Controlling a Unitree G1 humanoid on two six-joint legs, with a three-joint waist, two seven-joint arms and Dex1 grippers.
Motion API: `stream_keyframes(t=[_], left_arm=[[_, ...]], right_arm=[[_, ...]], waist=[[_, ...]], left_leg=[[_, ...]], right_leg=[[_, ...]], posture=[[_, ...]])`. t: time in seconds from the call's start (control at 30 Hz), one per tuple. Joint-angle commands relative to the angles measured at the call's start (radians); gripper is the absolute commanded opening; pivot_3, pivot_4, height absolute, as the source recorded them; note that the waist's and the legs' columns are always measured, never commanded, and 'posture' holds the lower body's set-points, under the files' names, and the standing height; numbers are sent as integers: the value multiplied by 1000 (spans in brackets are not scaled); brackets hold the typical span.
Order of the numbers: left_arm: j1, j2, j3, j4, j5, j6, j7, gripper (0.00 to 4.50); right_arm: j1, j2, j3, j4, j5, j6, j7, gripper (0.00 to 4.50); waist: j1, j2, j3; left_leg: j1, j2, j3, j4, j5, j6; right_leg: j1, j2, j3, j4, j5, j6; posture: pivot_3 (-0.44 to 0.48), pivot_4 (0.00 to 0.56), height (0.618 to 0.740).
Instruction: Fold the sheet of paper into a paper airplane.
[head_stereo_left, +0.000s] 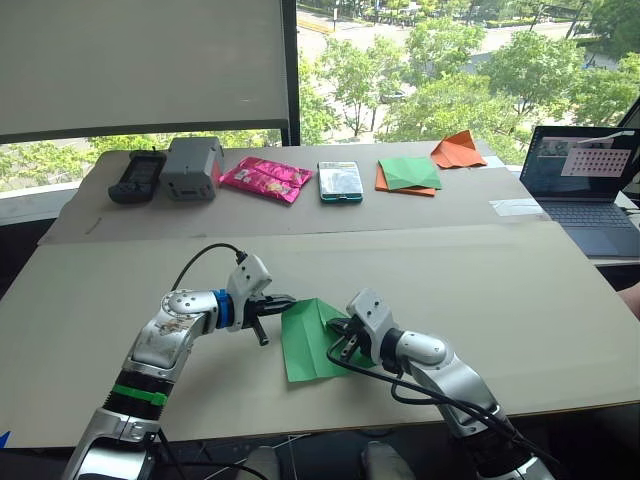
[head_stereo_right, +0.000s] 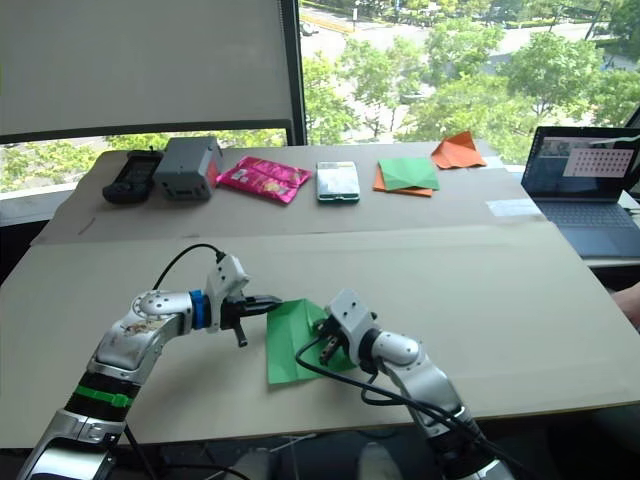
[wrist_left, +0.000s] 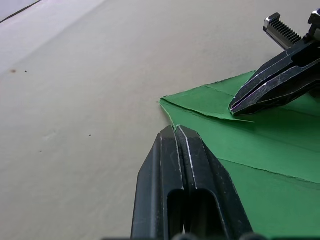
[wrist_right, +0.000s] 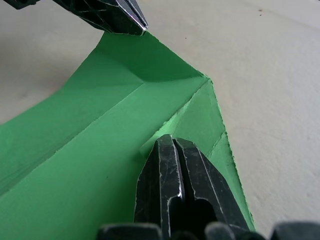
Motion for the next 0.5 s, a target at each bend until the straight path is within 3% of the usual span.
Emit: stream_keyframes(t=[0.03, 0.5], left_arm=[[-8, -27, -8, -87, -28, 42, 25, 46], [55, -74, -61, -51, -28, 107, 81, 46]], right_arm=[[-9, 8, -14, -32, 1, 2, -8, 0], [-8, 18, -16, -52, 8, 19, -24, 0]], waist=[[1, 0, 0], [-1, 0, 0]], left_leg=[[0, 0, 0, 0, 0, 0], [2, 0, 0, 0, 0, 0]], right_leg=[[0, 0, 0, 0, 0, 0], [1, 0, 0, -1, 0, 0]], posture=[[0, 150, 732], [0, 150, 732]])
